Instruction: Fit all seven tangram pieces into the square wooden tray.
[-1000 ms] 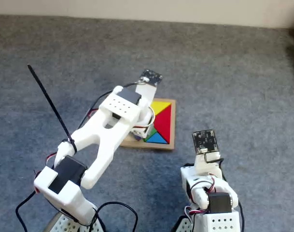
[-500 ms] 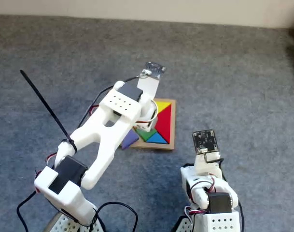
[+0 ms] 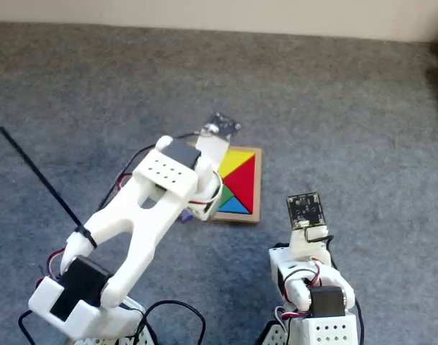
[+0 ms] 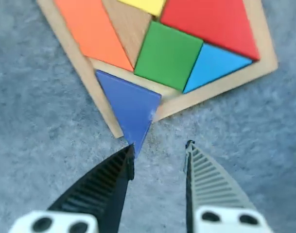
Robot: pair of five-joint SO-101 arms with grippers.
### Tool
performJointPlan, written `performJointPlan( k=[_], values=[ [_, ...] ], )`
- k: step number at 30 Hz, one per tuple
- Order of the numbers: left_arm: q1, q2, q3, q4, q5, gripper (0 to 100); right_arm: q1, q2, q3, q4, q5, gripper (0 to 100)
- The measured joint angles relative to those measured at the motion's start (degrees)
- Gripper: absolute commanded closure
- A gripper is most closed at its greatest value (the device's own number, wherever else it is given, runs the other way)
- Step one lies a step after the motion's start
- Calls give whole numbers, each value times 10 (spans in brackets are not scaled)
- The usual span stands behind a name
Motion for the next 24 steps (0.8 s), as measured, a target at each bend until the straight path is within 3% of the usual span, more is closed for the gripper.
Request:
performJointPlan(
  k=[7,12,24],
  values=[
    [-19,-1,62,-89,-71,771,0,0,0,0,0,981],
    [-44,-1,98,-141,-81,769,0,0,0,0,0,981],
    [-48,18,113,-156,-82,777,0,0,0,0,0,981]
  ],
)
